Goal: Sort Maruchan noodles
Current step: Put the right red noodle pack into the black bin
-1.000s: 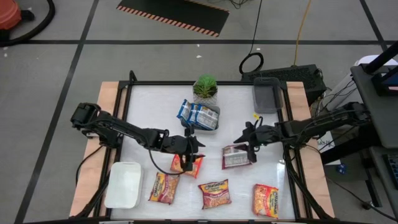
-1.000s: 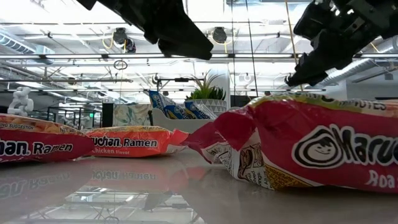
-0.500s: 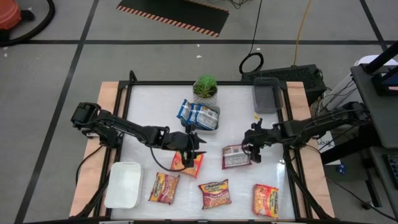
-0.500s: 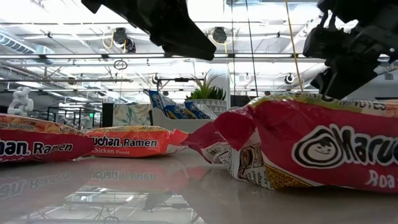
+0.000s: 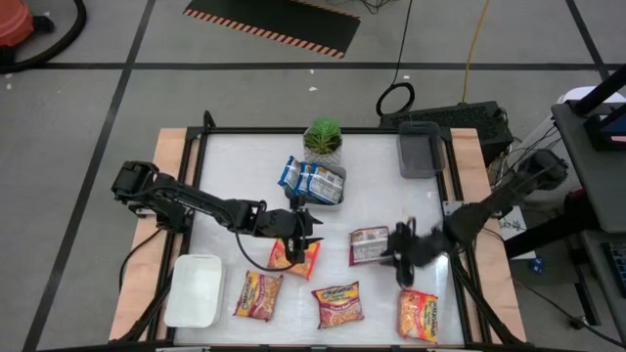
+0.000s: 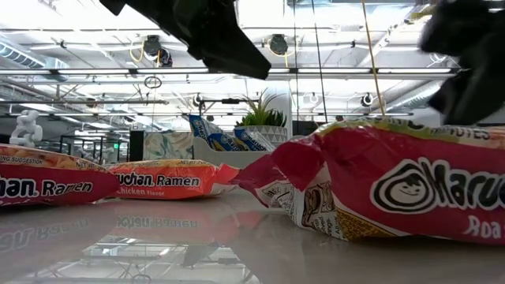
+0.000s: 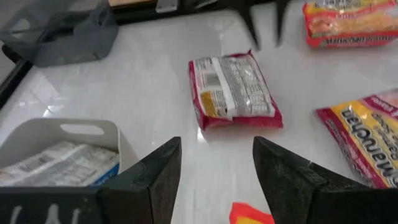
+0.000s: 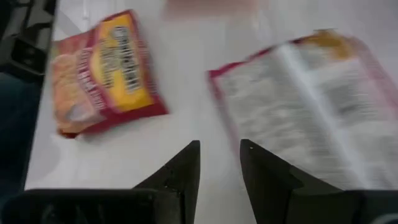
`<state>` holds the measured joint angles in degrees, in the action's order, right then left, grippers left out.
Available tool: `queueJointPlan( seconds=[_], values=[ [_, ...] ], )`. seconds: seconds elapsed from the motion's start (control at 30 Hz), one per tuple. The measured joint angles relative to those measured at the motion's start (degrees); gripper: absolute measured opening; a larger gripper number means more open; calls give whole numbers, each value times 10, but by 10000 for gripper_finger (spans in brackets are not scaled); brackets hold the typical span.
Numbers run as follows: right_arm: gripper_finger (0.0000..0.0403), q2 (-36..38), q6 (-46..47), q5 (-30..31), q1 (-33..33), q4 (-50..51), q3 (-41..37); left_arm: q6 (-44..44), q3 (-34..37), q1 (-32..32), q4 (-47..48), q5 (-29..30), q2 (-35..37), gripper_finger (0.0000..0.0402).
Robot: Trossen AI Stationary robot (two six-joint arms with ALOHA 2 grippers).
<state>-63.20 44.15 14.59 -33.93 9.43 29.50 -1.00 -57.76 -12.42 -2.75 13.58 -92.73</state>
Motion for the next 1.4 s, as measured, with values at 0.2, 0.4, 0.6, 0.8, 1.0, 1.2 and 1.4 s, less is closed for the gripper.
queueJointPlan(
  seconds=[0.2,0.4,0.6,0.8,1.0,1.2,1.4],
  values=[
    [106,-81,60,212,-136,-9,16,55,0,-8,37,0,0,204],
    [108,-147,128,207,-161,55,22,74,0,-39,40,39,0,204],
    [112,-171,240,161,-165,124,23,73,0,-50,14,67,0,204],
    [112,-172,280,160,-176,166,25,73,0,-43,5,70,0,204],
    [114,-172,328,122,-175,226,23,77,0,-42,-3,71,0,204],
    [154,-172,355,122,-171,219,-7,91,0,-42,-5,70,0,204],
    [215,-170,363,172,-172,154,-57,94,0,-50,-5,70,0,204]
  ],
)
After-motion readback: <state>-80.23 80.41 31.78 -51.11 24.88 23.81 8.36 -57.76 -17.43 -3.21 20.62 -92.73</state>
